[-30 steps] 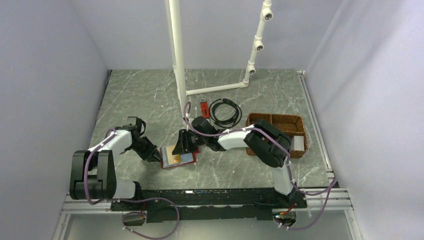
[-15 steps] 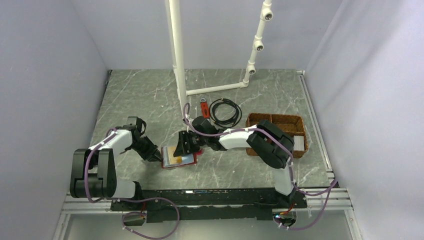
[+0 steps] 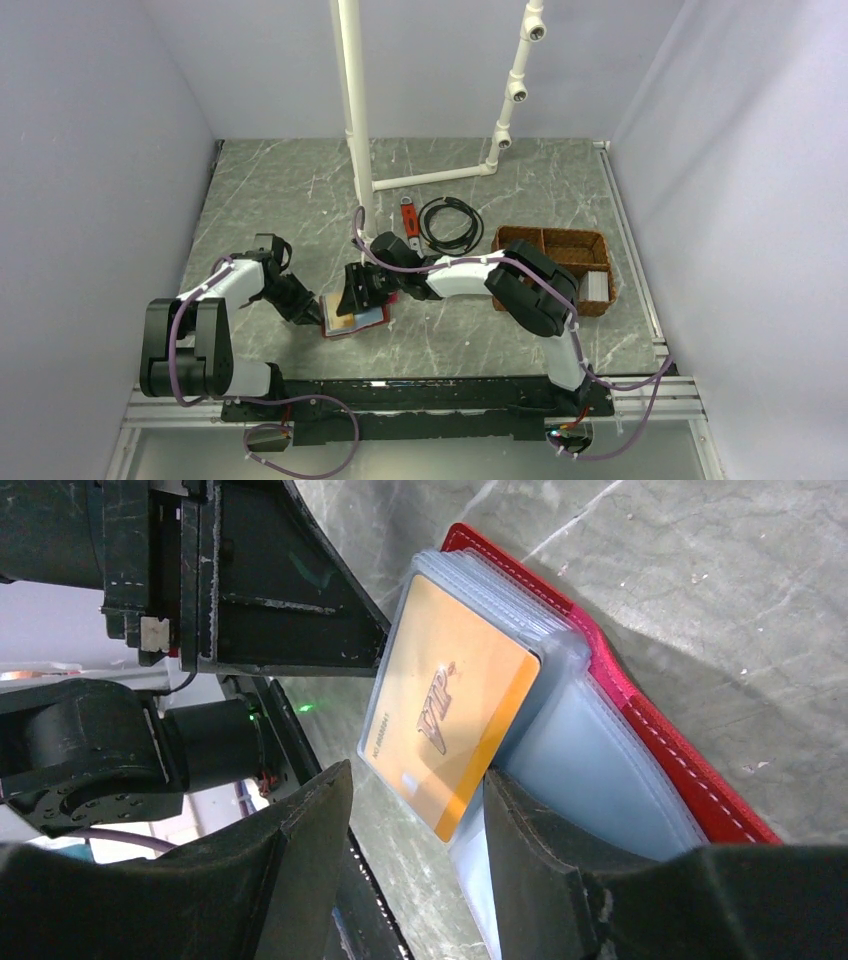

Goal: Put the credit cards into the card holder
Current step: Insert the credit card into the card holder.

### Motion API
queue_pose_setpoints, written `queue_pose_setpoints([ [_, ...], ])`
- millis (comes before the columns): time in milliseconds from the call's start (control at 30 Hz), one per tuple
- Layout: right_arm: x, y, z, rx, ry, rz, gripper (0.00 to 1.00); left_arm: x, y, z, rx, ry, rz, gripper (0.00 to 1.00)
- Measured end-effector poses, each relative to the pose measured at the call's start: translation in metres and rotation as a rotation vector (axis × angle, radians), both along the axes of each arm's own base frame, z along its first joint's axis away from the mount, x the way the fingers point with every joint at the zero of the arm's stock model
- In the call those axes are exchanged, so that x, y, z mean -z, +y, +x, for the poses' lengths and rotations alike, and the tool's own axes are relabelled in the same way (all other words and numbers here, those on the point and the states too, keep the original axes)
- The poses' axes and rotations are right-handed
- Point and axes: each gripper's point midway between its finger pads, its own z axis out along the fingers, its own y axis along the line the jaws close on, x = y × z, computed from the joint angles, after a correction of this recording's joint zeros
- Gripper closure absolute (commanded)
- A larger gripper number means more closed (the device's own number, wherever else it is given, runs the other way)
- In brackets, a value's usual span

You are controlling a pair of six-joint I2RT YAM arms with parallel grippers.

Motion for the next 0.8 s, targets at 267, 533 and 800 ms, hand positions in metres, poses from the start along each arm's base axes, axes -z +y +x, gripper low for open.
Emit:
queue_pose_setpoints([
  [267,0.01,-0.014,0.002,0.006,-0.023,-0.05,0.46,-0.009,0.006,-0.001,-0.019,-0.031,0.041,0.44],
  [533,0.017,-0.032,0.003,-0.009,-0.059,-0.086,0.54,-0.015,0.013,0.008,-0.054,-0.092,0.078,0.64],
  [800,0.019,-0.036,0.008,-0.004,-0.045,-0.068,0.6,0.004,0.014,0.005,-0.044,-0.03,0.087,0.74],
])
